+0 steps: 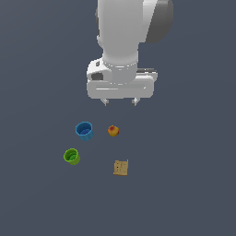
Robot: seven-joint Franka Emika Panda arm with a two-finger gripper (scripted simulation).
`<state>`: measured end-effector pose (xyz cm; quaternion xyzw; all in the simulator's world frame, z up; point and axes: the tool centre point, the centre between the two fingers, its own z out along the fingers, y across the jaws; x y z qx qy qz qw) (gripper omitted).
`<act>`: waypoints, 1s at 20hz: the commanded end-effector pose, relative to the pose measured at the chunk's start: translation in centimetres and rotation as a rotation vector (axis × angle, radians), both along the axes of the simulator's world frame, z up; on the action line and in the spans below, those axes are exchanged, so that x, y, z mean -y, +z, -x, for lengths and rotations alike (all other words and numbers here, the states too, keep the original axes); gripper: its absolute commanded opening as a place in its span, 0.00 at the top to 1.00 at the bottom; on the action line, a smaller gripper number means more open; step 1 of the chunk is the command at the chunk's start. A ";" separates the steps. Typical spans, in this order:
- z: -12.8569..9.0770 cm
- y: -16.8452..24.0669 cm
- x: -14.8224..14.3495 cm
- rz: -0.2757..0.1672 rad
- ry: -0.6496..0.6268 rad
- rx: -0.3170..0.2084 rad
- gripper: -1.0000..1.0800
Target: Pick up a designated object from a clutter of objects.
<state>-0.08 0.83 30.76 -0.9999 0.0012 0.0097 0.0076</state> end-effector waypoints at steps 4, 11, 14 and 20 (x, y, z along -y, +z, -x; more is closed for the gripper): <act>-0.1 0.3 -0.1 0.001 0.001 0.008 0.04; -0.5 1.6 -0.8 0.005 -0.003 0.046 0.04; -0.5 1.6 -0.7 0.005 -0.003 0.045 0.04; -0.9 1.1 -0.2 0.004 0.024 0.044 0.04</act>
